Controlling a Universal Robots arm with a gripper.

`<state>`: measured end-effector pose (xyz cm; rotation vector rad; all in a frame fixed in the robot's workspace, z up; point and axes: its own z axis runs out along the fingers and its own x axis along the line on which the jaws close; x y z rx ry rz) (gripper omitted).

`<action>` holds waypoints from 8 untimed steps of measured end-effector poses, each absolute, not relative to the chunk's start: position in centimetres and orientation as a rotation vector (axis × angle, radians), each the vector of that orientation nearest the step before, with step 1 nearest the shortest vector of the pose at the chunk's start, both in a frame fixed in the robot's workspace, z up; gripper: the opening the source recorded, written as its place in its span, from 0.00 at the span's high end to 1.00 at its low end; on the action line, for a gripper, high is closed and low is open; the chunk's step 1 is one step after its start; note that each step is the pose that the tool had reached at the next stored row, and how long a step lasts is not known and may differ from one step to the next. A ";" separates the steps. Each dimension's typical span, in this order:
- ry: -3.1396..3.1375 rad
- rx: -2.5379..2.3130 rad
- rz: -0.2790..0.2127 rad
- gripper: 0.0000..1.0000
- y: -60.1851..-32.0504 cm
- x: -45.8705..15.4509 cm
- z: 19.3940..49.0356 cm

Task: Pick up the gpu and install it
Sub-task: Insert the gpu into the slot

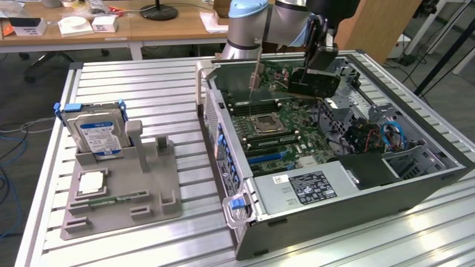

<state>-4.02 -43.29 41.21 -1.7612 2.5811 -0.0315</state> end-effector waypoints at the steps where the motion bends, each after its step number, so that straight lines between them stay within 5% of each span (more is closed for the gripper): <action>1: 2.574 -1.772 -0.031 0.74 -43.3 -4.0 41.2; 8: 2.521 -1.845 -0.031 0.74 -43.3 -4.0 41.2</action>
